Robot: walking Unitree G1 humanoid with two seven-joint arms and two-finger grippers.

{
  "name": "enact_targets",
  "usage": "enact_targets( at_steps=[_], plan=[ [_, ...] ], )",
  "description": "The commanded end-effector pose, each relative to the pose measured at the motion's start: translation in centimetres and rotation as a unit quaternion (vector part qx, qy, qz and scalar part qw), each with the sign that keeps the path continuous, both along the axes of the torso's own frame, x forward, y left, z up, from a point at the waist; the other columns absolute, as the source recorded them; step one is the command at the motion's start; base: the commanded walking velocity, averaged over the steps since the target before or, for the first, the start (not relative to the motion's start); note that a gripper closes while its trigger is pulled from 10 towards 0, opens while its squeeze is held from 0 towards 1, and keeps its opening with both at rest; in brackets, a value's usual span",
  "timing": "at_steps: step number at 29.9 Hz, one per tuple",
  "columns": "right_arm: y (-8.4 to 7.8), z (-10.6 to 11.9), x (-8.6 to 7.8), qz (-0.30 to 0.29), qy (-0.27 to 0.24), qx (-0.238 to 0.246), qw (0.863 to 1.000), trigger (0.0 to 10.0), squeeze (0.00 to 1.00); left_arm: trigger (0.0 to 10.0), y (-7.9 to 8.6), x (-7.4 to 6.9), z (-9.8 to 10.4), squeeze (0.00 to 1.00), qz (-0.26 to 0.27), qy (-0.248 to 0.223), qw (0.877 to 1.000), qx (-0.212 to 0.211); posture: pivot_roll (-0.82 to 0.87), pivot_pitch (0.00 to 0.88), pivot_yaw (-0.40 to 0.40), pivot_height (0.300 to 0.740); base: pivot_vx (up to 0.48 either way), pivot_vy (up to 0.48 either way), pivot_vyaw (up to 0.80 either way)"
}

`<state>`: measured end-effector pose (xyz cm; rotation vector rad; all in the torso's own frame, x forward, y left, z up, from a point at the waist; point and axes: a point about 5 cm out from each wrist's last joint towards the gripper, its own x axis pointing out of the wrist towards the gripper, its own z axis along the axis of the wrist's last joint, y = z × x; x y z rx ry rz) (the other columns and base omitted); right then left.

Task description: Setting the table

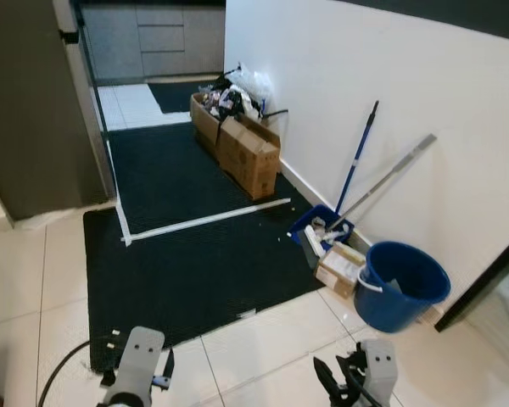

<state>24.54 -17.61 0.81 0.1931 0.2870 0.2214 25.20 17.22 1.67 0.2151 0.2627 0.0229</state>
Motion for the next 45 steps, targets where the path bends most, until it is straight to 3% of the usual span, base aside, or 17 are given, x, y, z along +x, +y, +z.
enact_targets(
  at_steps=[1, 4, 9, 21, 34, 37, 40, 43, 45],
  plan=[
    [-0.2, -0.4, -0.5, -0.003, 0.01, 0.004, 1.0, 10.0, 0.0, 10.0, 0.4, -0.1, -0.4, 0.0, 0.013, 0.023, 0.999, -0.035, 0.07, 0.048, 0.014, 0.74, 0.0, 0.0, 0.0],
    [-0.2, -0.3, -0.5, -0.001, 0.008, 0.007, 1.0, 10.0, 0.0, 10.0, 0.5, 0.3, -0.1, 0.0, 0.016, 0.03, 0.997, -0.067, 0.07, 0.048, 0.014, 0.74, 0.0, 0.0, 0.0],
    [-0.2, -0.1, -0.4, 0.002, 0.002, 0.015, 1.0, 10.0, 0.0, 10.0, 0.5, 0.7, 0.3, 0.0, 0.009, 0.032, 0.996, -0.084, 0.07, 0.051, 0.017, 0.74, 0.0, 0.0, 0.0],
    [0.0, 0.4, -0.3, -0.002, -0.004, 0.045, 0.999, 10.0, 0.0, 10.0, 0.4, 0.8, 0.3, 0.0, 0.01, 0.036, 0.997, -0.062, 0.06, 0.055, 0.023, 0.74, 0.0, 0.0, 0.0],
    [0.3, -0.1, -0.6, 0.008, 0.009, 0.041, 0.999, 10.0, 0.0, 10.0, 0.4, 0.7, 0.2, 0.0, 0.0, 0.039, 0.998, -0.044, 0.06, 0.054, 0.024, 0.74, 0.0, 0.0, 0.0],
    [0.7, -1.1, -1.1, 0.025, 0.032, 0.033, 0.999, 10.0, 0.0, 10.0, 0.3, 0.5, -0.3, 0.0, -0.012, 0.047, 0.998, -0.028, 0.06, 0.054, 0.023, 0.74, 0.0, 0.0, 0.0],
    [1.2, -4.0, -3.1, 0.07, 0.104, -0.009, 0.992, 10.0, 0.0, 10.0, 0.0, -1.0, -2.7, 0.0, -0.06, 0.101, 0.993, 0.004, 0.06, 0.046, 0.015, 0.74, 0.0, 0.0, 0.0],
    [0.9, -5.1, -3.7, 0.069, 0.134, -0.021, 0.988, 10.0, 0.0, 10.0, 0.0, -1.6, -3.6, 0.0, -0.075, 0.122, 0.99, 0.018, 0.05, 0.044, 0.012, 0.74, 0.0, 0.0, 0.0],
    [0.7, -6.6, -4.7, 0.06, 0.188, -0.032, 0.98, 10.0, 0.0, 10.0, 0.1, -2.3, -4.9, 0.0, -0.072, 0.152, 0.985, 0.032, 0.05, 0.035, 0.009, 0.74, 0.0, 0.0, 0.0]
  ],
)
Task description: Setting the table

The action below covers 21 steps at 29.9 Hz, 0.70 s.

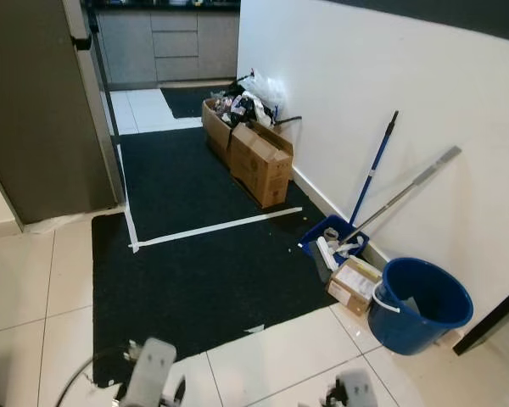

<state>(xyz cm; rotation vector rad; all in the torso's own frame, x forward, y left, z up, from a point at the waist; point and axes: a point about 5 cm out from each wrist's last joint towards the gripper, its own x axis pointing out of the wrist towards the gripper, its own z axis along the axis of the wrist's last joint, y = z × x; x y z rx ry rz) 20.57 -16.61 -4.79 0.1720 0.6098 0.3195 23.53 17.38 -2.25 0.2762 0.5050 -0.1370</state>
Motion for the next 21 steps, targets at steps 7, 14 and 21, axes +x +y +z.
enact_targets(
  at_steps=[7, 14, 21],
  plan=[
    [0.2, -2.8, -2.5, -0.018, 0.102, -0.03, 0.994, 10.0, 0.0, 10.0, -1.3, -2.0, -2.9, 0.0, -0.031, 0.085, 0.996, 0.007, 0.06, 0.009, -0.008, 0.74, 0.0, 0.0, 0.0],
    [0.2, -3.2, -3.0, -0.023, 0.107, -0.029, 0.994, 10.0, 0.0, 10.0, -0.3, -2.8, -3.7, 0.0, -0.004, 0.102, 0.995, 0.007, 0.05, 0.0, -0.002, 0.74, 0.0, 0.0, 0.0],
    [0.3, -3.5, -3.3, -0.028, 0.115, -0.032, 0.992, 10.0, 0.0, 10.0, -0.1, -3.0, -4.0, 0.0, -0.017, 0.109, 0.994, 0.009, 0.03, 0.0, 0.017, 0.74, 0.0, 0.0, 0.0]
  ],
)
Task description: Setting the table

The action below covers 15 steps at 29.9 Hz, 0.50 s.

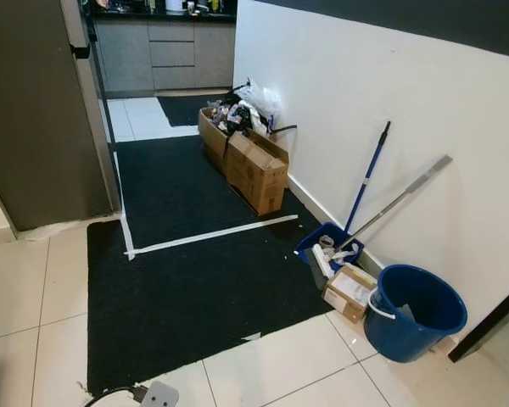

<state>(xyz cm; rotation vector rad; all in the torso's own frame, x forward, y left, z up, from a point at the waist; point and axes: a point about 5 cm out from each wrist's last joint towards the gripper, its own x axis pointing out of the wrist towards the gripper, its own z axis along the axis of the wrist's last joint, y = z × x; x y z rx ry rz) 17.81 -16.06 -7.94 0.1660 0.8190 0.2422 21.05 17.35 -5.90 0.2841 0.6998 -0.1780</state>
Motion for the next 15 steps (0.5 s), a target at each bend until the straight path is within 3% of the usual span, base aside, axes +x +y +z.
enact_targets(
  at_steps=[1, 8, 15],
  plan=[
    [-0.31, -0.37, -0.63, -0.011, 0.011, -0.006, 1.0, 10.0, 0.0, 10.0, -0.1, -0.52, -0.44, 0.0, -0.009, 0.013, 1.0, -0.002, 0.03, 0.0, 0.018, 0.74, 0.0, 0.0, 0.0],
    [-0.53, -0.58, -1.0, -0.04, 0.016, -0.003, 0.999, 10.0, 0.0, 10.0, 0.0, -0.61, -0.58, 0.0, -0.009, 0.013, 1.0, -0.004, 0.02, 0.0, 0.028, 0.74, 0.0, 0.0, 0.0],
    [-0.76, -0.6, -0.78, -0.014, 0.021, -0.029, 0.999, 10.0, 0.0, 10.0, -0.45, -0.18, -0.61, 0.0, -0.012, 0.014, 1.0, -0.001, 0.01, 0.0, 0.012, 0.74, 0.0, 0.0, 0.0]
  ],
)
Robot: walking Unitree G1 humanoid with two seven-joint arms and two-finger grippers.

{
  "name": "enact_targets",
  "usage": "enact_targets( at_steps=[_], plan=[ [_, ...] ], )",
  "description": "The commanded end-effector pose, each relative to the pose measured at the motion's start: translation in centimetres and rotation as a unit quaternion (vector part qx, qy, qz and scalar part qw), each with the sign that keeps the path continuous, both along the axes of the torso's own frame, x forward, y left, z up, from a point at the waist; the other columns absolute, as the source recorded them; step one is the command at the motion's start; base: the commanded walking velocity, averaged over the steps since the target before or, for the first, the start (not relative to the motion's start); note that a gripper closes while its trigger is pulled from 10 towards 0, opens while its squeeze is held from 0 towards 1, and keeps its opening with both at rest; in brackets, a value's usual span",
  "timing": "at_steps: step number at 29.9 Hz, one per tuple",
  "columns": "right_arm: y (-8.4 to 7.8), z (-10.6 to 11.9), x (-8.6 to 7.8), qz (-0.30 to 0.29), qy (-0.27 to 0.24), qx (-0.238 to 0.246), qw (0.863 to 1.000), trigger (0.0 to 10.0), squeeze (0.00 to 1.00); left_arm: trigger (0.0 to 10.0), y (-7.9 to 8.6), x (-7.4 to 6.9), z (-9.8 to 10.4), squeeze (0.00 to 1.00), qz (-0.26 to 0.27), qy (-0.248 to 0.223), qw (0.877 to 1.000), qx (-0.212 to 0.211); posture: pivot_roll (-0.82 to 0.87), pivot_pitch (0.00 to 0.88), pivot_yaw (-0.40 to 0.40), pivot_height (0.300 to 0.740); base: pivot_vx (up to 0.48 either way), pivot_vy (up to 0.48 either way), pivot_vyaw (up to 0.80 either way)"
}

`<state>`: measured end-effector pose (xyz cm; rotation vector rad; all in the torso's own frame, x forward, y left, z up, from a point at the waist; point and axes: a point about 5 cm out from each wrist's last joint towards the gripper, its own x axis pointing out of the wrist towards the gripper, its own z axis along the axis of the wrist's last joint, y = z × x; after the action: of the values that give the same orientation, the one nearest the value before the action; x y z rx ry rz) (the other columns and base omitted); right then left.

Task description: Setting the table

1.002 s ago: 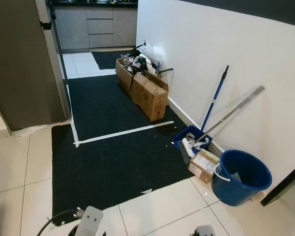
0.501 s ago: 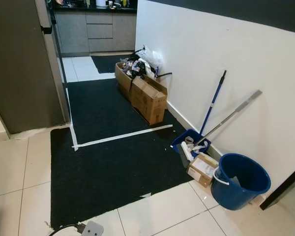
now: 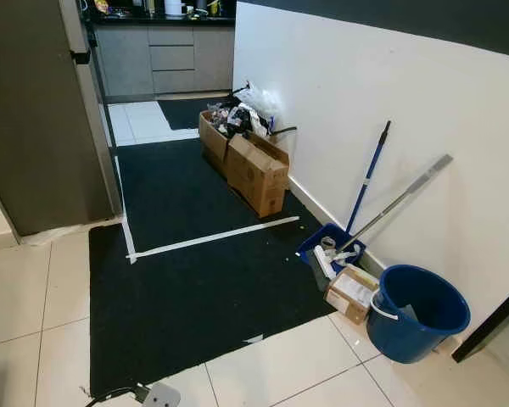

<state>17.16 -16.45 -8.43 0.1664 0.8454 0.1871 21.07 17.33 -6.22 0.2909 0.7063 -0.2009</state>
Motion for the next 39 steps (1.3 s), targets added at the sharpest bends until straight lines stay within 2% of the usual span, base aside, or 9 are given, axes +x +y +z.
enact_targets(
  at_steps=[1, 7, 10, 12, 17, 21, 26, 32, 39],
  plan=[
    [-0.4, -0.1, -0.1, 0.009, 0.007, -0.017, 1.0, 10.0, 0.0, 10.0, -0.4, -0.2, -0.3, 0.0, -0.001, 0.009, 1.0, 0.0, 0.01, 0.0, 0.012, 0.74, 0.0, 0.0, 0.0],
    [-0.8, 0.4, 1.2, 0.019, 0.001, -0.031, 0.999, 10.0, 0.0, 10.0, -1.2, 1.2, 0.3, 0.0, 0.0, -0.001, 1.0, -0.005, 0.01, 0.0, 0.003, 0.74, 0.0, 0.0, 0.0],
    [-1.1, 1.3, 2.9, 0.023, -0.016, -0.037, 0.999, 10.0, 0.0, 10.0, -1.6, 2.6, 1.1, 0.0, 0.005, -0.016, 1.0, -0.011, 0.02, 0.0, 0.007, 0.74, 0.0, 0.0, 0.0],
    [-1.2, 1.6, 3.5, 0.022, -0.022, -0.037, 0.999, 10.0, 0.0, 10.0, -1.7, 2.9, 1.3, 0.0, 0.009, -0.02, 1.0, -0.013, 0.02, 0.0, 0.008, 0.74, 0.0, 0.0, 0.0],
    [-1.1, 1.4, 3.2, 0.03, -0.017, -0.041, 0.999, 10.0, 0.0, 10.0, -1.5, 2.6, 1.1, 0.0, 0.008, -0.015, 1.0, -0.008, 0.02, 0.0, 0.006, 0.74, 0.0, 0.0, 0.0],
    [-1.0, 0.2, 0.7, 0.033, 0.01, -0.039, 0.999, 10.0, 0.0, 10.0, -0.6, 1.0, 0.1, 0.0, 0.004, 0.011, 1.0, 0.009, 0.01, 0.0, 0.019, 0.74, 0.0, 0.0, 0.0],
    [-1.0, 0.1, 0.1, 0.032, -0.001, -0.044, 0.999, 10.0, 0.0, 10.0, -0.1, 0.5, -0.2, 0.0, 0.008, 0.014, 1.0, 0.014, 0.01, 0.0, 0.031, 0.74, 0.0, 0.0, 0.0],
    [-1.8, 1.1, 1.6, -0.011, -0.048, -0.029, 0.998, 10.0, 0.0, 10.0, 0.5, 0.6, 0.1, 0.0, 0.028, 0.001, 1.0, -0.004, -0.02, 0.0, 0.052, 0.74, 0.0, 0.0, 0.0],
    [-2.0, 2.3, 3.5, 0.008, -0.09, -0.039, 0.995, 10.0, 0.0, 10.0, -0.4, 2.2, 1.0, 0.0, 0.027, -0.019, 0.999, -0.02, -0.06, 0.0, 0.079, 0.74, 0.0, 0.0, 0.0]
  ],
)
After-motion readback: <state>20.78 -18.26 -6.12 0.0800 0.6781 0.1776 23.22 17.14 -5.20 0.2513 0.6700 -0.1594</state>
